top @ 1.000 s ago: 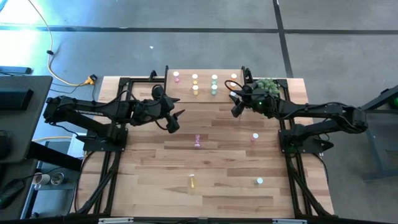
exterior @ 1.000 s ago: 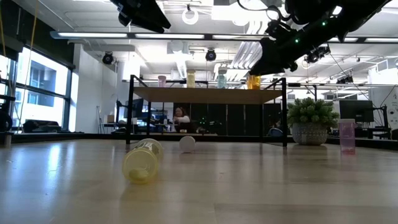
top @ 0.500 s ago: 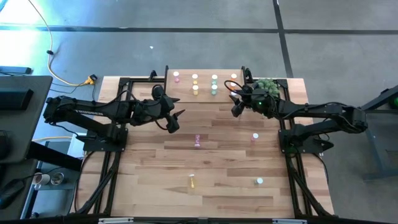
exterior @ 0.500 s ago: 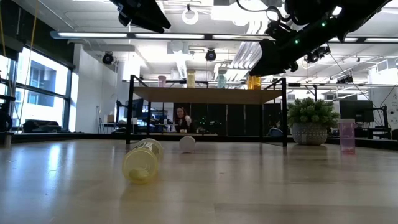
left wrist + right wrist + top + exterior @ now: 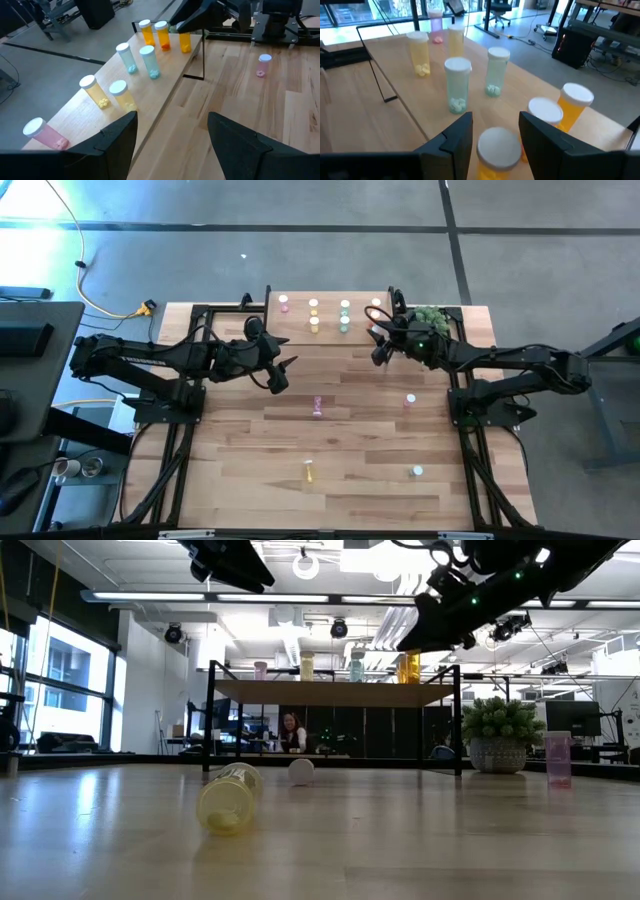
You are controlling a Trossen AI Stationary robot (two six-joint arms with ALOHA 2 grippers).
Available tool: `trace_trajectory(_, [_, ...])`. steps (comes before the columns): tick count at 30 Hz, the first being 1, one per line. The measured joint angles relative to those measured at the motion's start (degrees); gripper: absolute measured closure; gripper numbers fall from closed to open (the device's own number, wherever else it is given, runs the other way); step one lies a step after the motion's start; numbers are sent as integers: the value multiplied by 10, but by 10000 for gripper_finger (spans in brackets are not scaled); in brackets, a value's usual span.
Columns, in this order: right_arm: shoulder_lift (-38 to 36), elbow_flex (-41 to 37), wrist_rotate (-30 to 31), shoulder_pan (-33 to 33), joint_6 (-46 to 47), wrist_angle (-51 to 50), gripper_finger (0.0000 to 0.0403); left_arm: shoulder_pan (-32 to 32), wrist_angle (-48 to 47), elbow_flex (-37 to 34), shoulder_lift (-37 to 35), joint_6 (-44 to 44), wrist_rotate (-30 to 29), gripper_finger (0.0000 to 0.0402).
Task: Pick and place medicine bottles onto shelf by color
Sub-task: Put the blue pill bottle aligned with the other blue pill bottles on the shelf
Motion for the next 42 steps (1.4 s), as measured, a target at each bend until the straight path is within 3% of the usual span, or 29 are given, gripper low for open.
trace_trajectory(11, [-28,0,-26,15,-28,21,250,0,-2,0,0,0,0,172])
trace_trajectory(22, [-103,0,-18,109,-60,8,250,0,-6,0,0,0,0,172])
trace_trajectory(35, [-121,1,-18,256,36,-92,250,0,-6,0,0,-2,4,172])
trace_trajectory(42, [-121,1,-31,335,174,-185,252,-1,-6,0,0,-34,51,172])
